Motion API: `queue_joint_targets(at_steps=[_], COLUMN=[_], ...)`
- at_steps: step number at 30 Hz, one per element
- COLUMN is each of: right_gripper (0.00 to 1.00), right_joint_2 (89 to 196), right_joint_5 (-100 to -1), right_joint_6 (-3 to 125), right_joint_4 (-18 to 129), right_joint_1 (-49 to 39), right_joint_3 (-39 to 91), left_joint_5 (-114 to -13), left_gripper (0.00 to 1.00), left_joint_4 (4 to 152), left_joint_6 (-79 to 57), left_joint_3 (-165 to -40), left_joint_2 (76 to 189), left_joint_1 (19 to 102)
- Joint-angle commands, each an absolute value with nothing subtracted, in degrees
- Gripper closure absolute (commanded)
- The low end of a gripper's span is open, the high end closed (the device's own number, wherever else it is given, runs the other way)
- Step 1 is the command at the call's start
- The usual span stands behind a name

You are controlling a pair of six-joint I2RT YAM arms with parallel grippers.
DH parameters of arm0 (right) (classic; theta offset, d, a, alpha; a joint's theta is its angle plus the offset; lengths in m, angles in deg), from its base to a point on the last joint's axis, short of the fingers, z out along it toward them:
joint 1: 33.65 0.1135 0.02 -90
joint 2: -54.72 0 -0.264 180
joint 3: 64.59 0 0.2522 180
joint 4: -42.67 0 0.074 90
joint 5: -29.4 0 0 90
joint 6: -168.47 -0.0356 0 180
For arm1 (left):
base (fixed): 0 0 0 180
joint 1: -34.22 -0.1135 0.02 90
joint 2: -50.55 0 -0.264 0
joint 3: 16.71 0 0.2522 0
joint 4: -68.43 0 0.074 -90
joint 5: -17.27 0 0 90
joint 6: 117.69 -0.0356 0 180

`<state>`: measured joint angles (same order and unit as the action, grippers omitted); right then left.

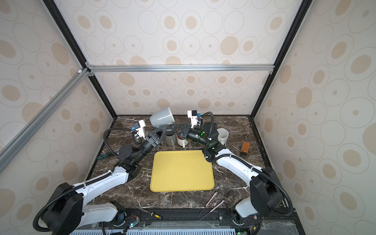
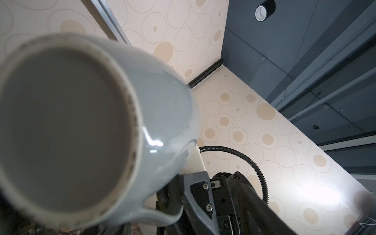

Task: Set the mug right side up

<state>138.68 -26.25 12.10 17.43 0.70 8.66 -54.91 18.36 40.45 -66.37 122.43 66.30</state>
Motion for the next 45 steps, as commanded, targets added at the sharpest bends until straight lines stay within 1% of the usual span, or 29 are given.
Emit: queue_joint_targets(at_steps=[1,3,6,7,8,10,13,16,19,21,24,27,30,36,39,45], right_gripper=[1.00,1.00,1.00,1.00,1.00,1.00,1.00,1.00,1.00,1.00,1.00,1.00,1.00,1.00,1.00,1.00], right_joint_2=[138.92,139.43,140.35,140.83,141.38,142.38,143.84,145.20,146.57,147.71,150.20,153.28,157.10,166.03,170.13,176.59], right_joint_5=[-26.98,-26.89,-26.98,-26.95,-27.11,-26.73,-26.77,-27.15,-28.92,-30.76,-35.64,-42.13,-47.23,-53.16,-55.62,-59.32], right_joint_6=[12.17,12.29,12.54,12.55,12.54,12.72,14.74,18.39,23.55,26.91,32.24,37.68,41.21,44.93,45.79,49.61], right_joint_4=[11.63,12.06,12.52,12.59,12.85,12.99,16.59,22.48,29.42,34.61,44.14,53.26,58.56,61.26,61.83,64.98], right_joint_1=[1.11,1.09,1.11,1.07,1.11,1.09,1.25,2.09,3.80,5.19,7.57,10.36,12.89,17.13,18.03,19.42], right_joint_3=[9.34,9.93,10.51,10.73,10.85,11.59,13.88,17.16,20.83,23.86,29.50,35.77,41.86,50.92,54.67,61.76], left_joint_5=[-56.20,-57.30,-61.08,-61.97,-62.78,-64.19,-68.57,-77.57,-88.64,-92.33,-92.32,-92.66,-91.46,-85.86,-82.62,-81.52], left_gripper=[0.18,0.18,0.14,0.11,0.08,0.06,0.05,0.07,0.08,0.08,0.06,0.06,0.05,0.05,0.05,0.04], left_joint_4=[21.37,21.80,23.03,24.97,28.88,37.23,48.40,61.44,74.60,80.84,87.21,88.66,90.22,92.94,92.05,91.02], left_joint_6=[38.72,38.75,38.38,37.03,34.79,30.42,27.00,25.66,23.34,20.75,15.77,13.22,11.38,10.30,9.23,9.83], left_joint_3=[-64.90,-63.45,-60.65,-60.48,-61.30,-63.79,-65.17,-65.45,-66.03,-67.62,-71.38,-71.62,-73.87,-78.43,-78.39,-75.87], left_joint_2=[121.75,121.11,117.91,116.20,114.36,111.11,105.39,97.44,89.20,86.53,86.22,84.27,83.98,86.06,86.32,84.88], left_joint_1=[66.13,66.06,66.02,65.96,65.82,65.82,65.30,63.84,62.12,60.53,58.49,58.12,57.43,56.94,56.72,56.15])
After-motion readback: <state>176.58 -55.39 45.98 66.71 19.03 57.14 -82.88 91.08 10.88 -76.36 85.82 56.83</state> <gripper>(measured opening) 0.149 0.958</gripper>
